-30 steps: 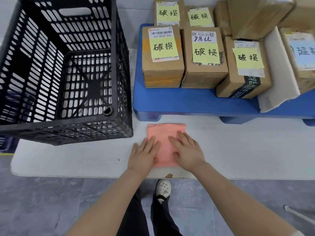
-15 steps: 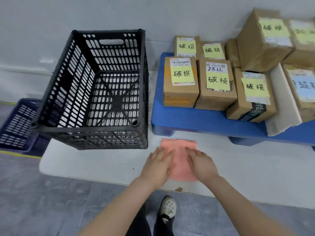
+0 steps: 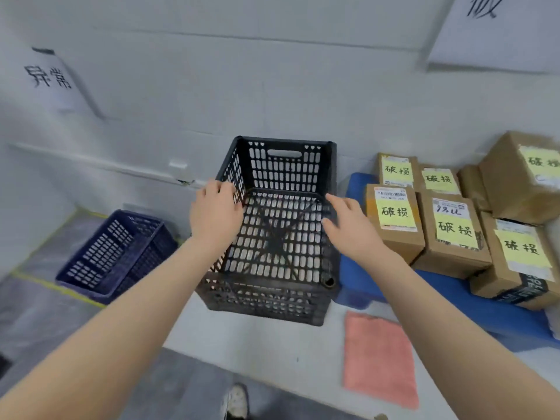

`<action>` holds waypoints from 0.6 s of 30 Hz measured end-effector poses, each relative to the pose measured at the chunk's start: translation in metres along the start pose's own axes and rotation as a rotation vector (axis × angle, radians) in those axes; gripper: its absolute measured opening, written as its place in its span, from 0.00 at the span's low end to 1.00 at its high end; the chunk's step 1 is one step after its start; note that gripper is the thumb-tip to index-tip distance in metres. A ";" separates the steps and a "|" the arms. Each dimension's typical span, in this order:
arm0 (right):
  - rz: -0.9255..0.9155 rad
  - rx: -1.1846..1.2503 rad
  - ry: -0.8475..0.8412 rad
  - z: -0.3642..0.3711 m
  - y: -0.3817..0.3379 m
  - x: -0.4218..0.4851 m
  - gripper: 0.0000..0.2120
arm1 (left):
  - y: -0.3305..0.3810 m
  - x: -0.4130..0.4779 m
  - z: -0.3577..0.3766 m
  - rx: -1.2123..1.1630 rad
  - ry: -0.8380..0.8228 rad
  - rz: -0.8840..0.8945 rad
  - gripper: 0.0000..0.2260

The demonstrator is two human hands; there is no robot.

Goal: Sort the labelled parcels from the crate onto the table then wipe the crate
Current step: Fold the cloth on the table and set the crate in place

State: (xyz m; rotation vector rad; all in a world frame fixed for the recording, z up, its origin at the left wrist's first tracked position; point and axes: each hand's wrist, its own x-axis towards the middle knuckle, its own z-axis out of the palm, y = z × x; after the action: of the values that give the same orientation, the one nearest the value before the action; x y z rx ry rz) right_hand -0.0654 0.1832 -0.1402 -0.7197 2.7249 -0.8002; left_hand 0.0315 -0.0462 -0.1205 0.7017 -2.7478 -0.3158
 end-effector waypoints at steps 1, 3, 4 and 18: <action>0.036 -0.022 -0.029 0.009 -0.002 0.007 0.27 | -0.021 0.009 0.012 0.069 -0.057 0.006 0.16; 0.114 -0.027 -0.070 0.029 -0.003 0.019 0.28 | -0.059 0.021 0.032 0.152 -0.167 0.042 0.21; 0.156 -0.015 -0.082 0.038 -0.002 0.022 0.30 | -0.076 0.025 0.041 0.155 -0.221 0.038 0.24; 0.297 -0.090 0.028 0.075 0.020 0.024 0.37 | -0.109 0.024 0.063 -0.073 -0.459 0.014 0.41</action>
State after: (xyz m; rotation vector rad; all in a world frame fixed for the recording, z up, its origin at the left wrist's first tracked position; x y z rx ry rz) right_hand -0.0689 0.1520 -0.2145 -0.3076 2.8136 -0.6266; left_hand 0.0371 -0.1427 -0.2045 0.6570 -3.1450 -0.6415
